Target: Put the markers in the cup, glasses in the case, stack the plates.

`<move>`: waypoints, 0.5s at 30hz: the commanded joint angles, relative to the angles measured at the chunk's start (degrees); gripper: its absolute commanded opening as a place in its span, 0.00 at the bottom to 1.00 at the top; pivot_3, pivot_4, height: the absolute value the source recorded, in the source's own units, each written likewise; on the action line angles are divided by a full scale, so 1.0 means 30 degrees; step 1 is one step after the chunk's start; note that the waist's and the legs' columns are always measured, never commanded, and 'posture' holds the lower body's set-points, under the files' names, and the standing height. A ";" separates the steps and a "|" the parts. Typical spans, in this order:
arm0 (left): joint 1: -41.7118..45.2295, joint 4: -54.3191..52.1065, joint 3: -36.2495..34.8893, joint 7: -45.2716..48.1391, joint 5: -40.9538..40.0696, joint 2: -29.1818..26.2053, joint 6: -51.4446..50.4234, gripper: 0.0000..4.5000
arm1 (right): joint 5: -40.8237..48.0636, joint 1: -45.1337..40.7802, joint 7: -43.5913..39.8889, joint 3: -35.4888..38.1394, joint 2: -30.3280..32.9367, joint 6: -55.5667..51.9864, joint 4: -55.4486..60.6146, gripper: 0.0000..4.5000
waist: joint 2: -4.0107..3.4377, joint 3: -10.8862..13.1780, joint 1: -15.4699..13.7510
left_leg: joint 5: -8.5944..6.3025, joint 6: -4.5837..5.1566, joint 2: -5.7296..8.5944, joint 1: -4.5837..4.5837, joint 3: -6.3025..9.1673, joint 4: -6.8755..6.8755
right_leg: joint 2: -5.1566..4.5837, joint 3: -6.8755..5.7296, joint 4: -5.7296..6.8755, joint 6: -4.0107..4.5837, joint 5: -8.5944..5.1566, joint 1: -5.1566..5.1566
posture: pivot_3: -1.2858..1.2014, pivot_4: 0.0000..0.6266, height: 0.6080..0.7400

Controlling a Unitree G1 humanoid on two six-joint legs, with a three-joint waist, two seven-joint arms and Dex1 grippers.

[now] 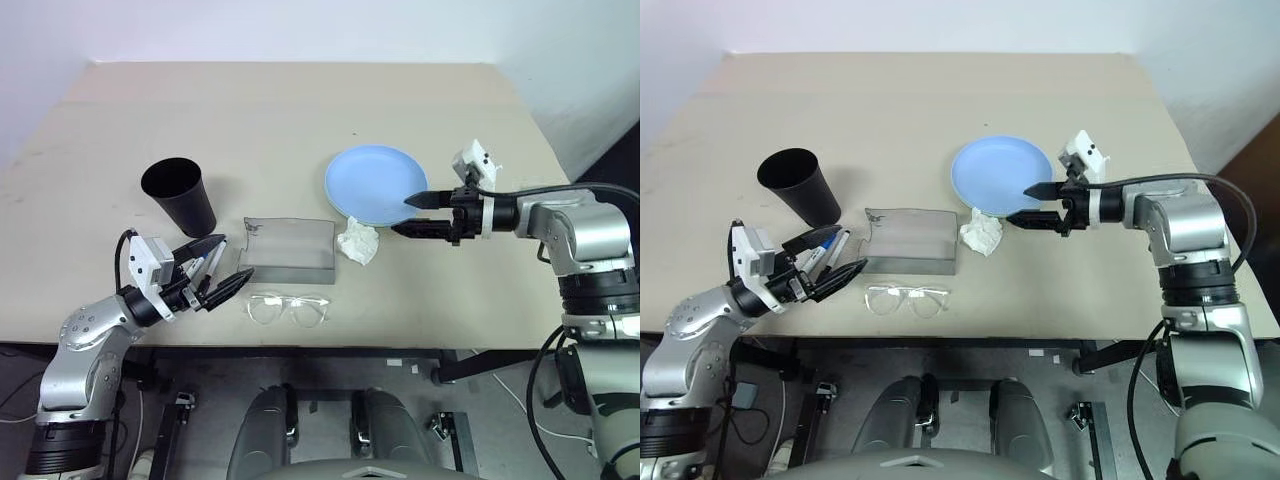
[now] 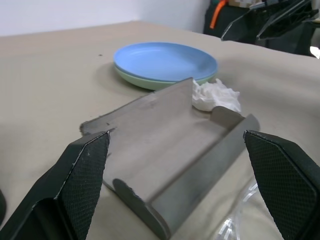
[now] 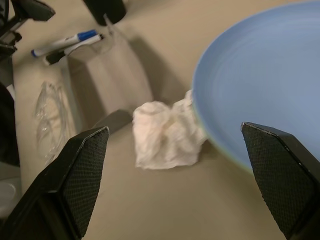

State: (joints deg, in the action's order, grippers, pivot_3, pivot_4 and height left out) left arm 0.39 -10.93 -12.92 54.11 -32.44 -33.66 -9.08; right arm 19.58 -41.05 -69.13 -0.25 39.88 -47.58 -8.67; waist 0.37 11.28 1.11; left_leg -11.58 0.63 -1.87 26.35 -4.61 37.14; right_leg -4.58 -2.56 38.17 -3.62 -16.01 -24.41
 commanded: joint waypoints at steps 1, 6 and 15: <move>-0.0178 -0.0906 -0.0673 0.0067 -0.0392 -0.0439 -0.0153 1.00 | 0.0361 0.0707 0.0472 -0.0341 0.0046 -0.0134 0.1349 0.99 | -0.0001 0.0000 -0.0007 | -0.0001 -0.0002 0.0000 0.0004 -0.0004 -0.0002 | -0.0009 0.0001 0.0000 0.0008 0.0004 -0.0008 | 0.52 0.24 0.78; -0.0450 -0.1357 -0.0718 0.0426 -0.0480 -0.1048 -0.0332 1.00 | 0.0358 0.1078 0.1522 -0.1217 -0.0848 -0.0283 0.1444 0.99 | -0.0001 0.0000 0.0023 | -0.0002 -0.0005 0.0002 0.0012 -0.0012 -0.0005 | -0.0030 0.0009 -0.0022 0.0019 0.0005 -0.0013 | 0.52 0.24 0.78; -0.0140 -0.0991 -0.0590 0.0418 -0.0087 -0.1022 0.0037 1.00 | -0.0614 0.0793 0.3679 -0.2208 -0.3249 0.1375 -0.0408 0.99 | -0.0003 -0.0001 -0.0001 | -0.0002 -0.0006 0.0005 0.0025 -0.0038 -0.0025 | -0.0038 0.0026 -0.0049 0.0020 0.0006 -0.0025 | 0.52 0.24 0.78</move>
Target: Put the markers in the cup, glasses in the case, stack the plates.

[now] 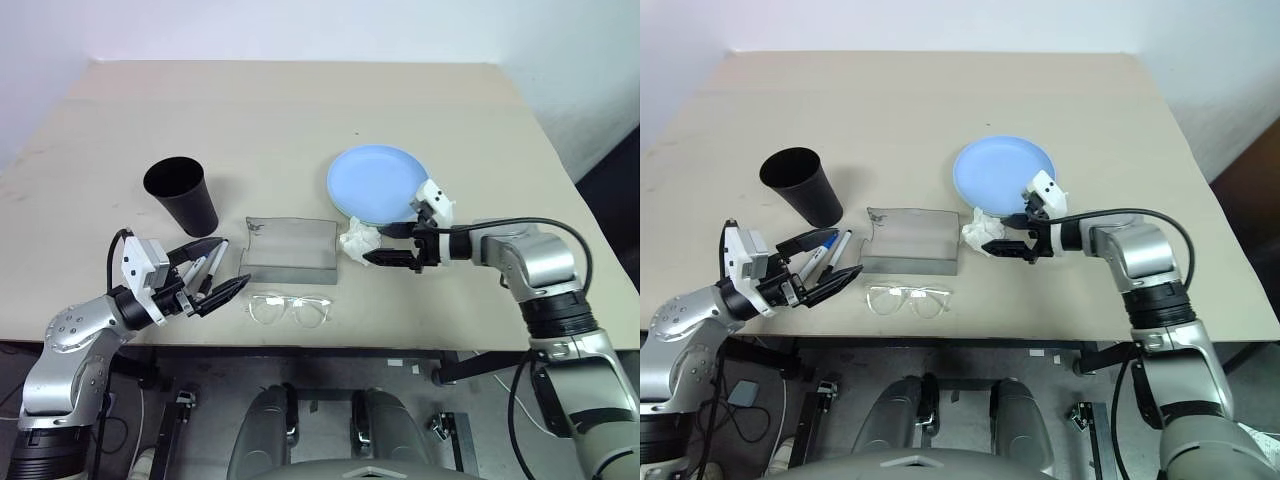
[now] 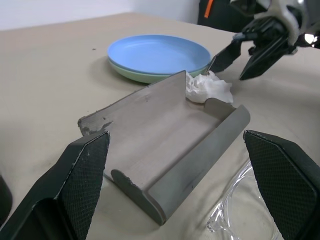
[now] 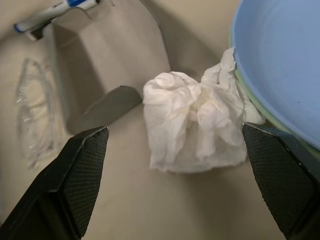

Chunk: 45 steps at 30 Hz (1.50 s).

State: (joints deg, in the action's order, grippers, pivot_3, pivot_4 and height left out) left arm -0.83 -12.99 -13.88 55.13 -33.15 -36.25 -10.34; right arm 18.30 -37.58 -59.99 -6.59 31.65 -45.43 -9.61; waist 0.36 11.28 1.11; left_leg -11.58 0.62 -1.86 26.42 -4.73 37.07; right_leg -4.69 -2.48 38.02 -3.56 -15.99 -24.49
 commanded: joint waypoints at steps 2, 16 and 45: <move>0.0411 -0.0227 -0.0124 0.0074 0.0330 -0.0103 0.0611 1.00 | -0.0596 -0.0225 0.1003 -0.0429 -0.0727 0.1080 -0.0319 0.99 | 0.0001 0.0000 -0.0008 | 0.0000 0.0000 0.0001 0.0000 -0.0002 0.0002 | -0.0001 0.0000 0.0000 0.0000 0.0001 0.0002 | 0.52 0.24 0.78; 0.1053 0.0115 0.0136 -0.0172 0.0636 0.0350 0.0693 1.00 | -0.0453 0.0019 0.0265 -0.0321 0.0440 0.2361 0.0125 0.90 | 0.0001 0.0000 -0.0010 | 0.0000 0.0001 0.0001 -0.0001 -0.0017 -0.0001 | -0.0008 -0.0001 -0.0002 0.0000 0.0002 0.0001 | 0.52 0.24 0.78; 0.1438 0.0701 0.0053 -0.0429 0.0879 0.0625 0.1146 1.00 | 0.1680 -0.2036 0.0439 0.2252 0.0193 0.1793 0.0628 0.00 | -0.0005 0.0004 -0.0018 | 0.0001 0.0002 0.0000 0.0007 -0.0022 0.0000 | -0.0008 -0.0001 -0.0005 -0.0002 0.0003 -0.0004 | 0.52 0.24 0.78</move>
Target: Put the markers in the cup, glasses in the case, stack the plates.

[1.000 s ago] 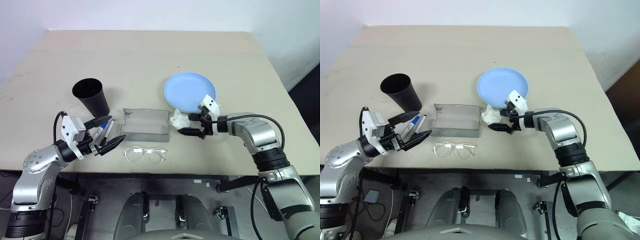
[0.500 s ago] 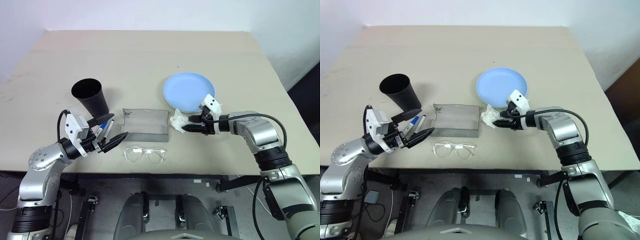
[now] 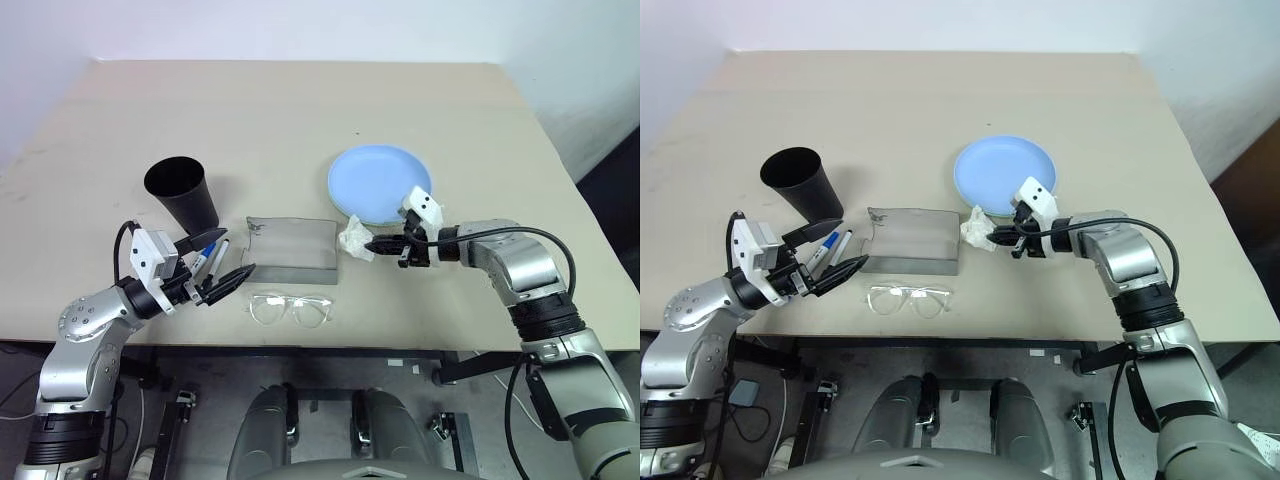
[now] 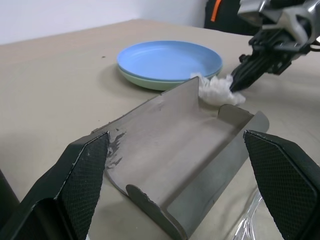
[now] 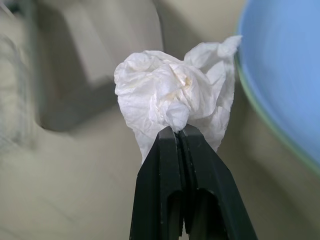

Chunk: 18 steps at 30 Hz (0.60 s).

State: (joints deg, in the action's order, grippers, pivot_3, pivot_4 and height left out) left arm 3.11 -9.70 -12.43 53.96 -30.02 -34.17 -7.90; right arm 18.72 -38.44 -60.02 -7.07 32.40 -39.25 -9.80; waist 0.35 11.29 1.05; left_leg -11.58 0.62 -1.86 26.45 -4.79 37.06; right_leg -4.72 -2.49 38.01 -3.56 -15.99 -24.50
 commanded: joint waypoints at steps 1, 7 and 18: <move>0.0133 -0.0380 -0.0427 -0.0061 -0.0161 -0.0050 0.0344 1.00 | 0.1812 -0.2358 0.0955 0.3050 -0.0230 -0.0206 0.0079 0.00 | -0.0002 0.0001 0.0013 | 0.0000 -0.0001 0.0000 0.0000 0.0000 0.0001 | -0.0001 0.0000 0.0001 0.0000 0.0001 -0.0001 | 0.52 0.24 0.78; 0.0167 -0.0608 -0.0282 -0.0336 -0.0155 0.0090 0.0238 1.00 | 0.0257 -0.5232 0.4020 0.3889 -0.1189 0.1947 -0.5381 0.00 | 0.0009 -0.0006 0.0056 | -0.0001 -0.0004 -0.0003 -0.0012 0.0001 -0.0024 | 0.0000 -0.0002 -0.0007 0.0008 0.0003 -0.0004 | 0.52 0.24 0.78; 0.0167 -0.1088 -0.0447 -0.0591 -0.0261 -0.0163 -0.0115 1.00 | -0.3146 -0.7992 0.4767 0.2040 -0.2636 0.5701 -1.3320 0.20 | -0.0004 0.0002 0.0138 | 0.0032 0.0049 0.0002 0.0022 -0.0059 -0.0029 | 0.0009 0.0026 -0.0017 -0.0002 0.0009 -0.0035 | 0.52 0.24 0.78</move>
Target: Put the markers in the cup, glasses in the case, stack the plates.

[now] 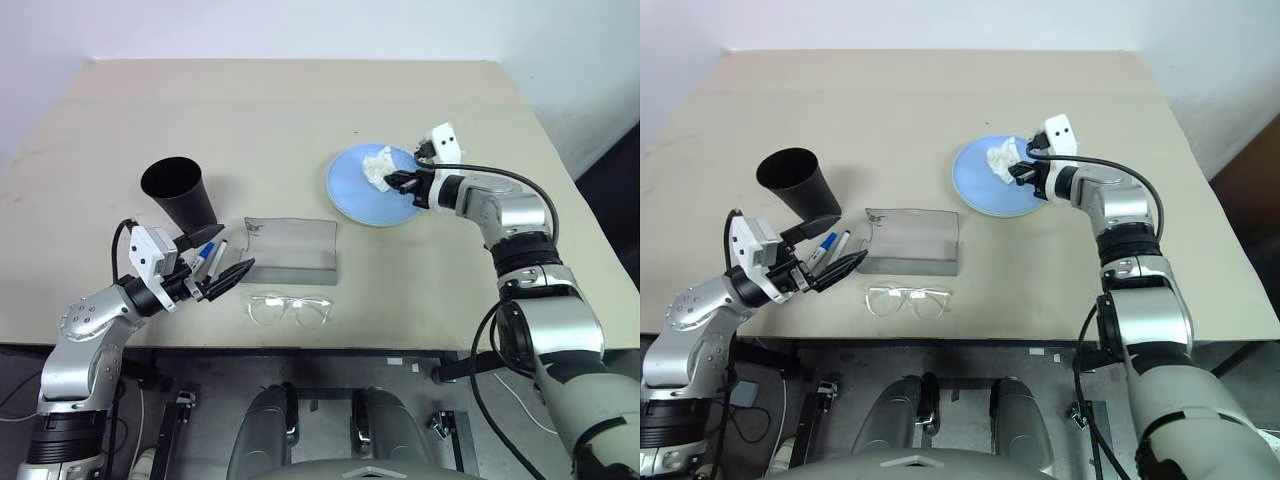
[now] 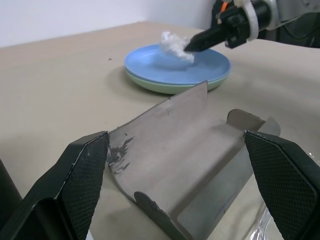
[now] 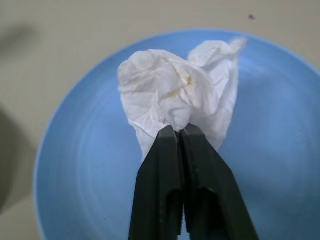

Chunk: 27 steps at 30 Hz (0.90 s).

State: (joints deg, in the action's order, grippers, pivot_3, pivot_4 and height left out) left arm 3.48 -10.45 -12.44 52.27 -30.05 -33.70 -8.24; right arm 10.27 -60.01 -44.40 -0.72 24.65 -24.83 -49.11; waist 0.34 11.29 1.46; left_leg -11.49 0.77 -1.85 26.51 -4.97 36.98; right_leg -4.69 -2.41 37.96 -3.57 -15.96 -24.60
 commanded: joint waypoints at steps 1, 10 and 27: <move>0.0010 -0.0905 -0.0508 -0.0048 -0.0284 -0.0359 -0.0048 1.00 | -0.0215 -0.0849 -0.0753 0.0015 -0.0083 0.0883 -0.0141 0.28 | 0.0000 0.0000 -0.0008 | 0.0001 0.0001 0.0000 0.0000 0.0001 0.0000 | 0.0002 -0.0001 0.0001 -0.0001 0.0000 0.0001 | 0.52 0.24 0.78; -0.0394 -0.1165 -0.0976 -0.0093 -0.0503 -0.0760 -0.0242 1.00 | 0.0363 -0.0537 -0.2936 0.0181 0.0731 -0.0464 0.2575 0.98 | -0.0003 0.0002 -0.0036 | 0.0009 0.0016 0.0000 -0.0006 0.0002 0.0006 | 0.0002 -0.0001 0.0013 -0.0004 0.0003 0.0008 | 0.52 0.24 0.78; -0.0916 -0.0993 -0.1850 0.0595 -0.0747 -0.1954 -0.0827 1.00 | 0.4733 0.0823 -1.1133 -0.5664 0.2499 -0.9818 1.5284 1.00 | -0.0002 0.0001 0.0369 | -0.0025 -0.0037 0.0009 0.0000 0.0006 -0.0055 | -0.0072 0.0001 0.0003 0.0016 -0.0002 -0.0055 | 0.52 0.24 0.78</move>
State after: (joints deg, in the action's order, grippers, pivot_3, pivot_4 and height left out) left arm 0.37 -12.23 -17.25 53.95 -31.76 -39.34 -10.90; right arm 22.86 -56.38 -75.92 -16.79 32.32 -53.21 -5.85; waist 0.34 11.30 2.57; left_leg -11.56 0.66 -1.82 26.53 -4.97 36.79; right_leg -4.92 -2.40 37.96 -3.52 -15.97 -24.77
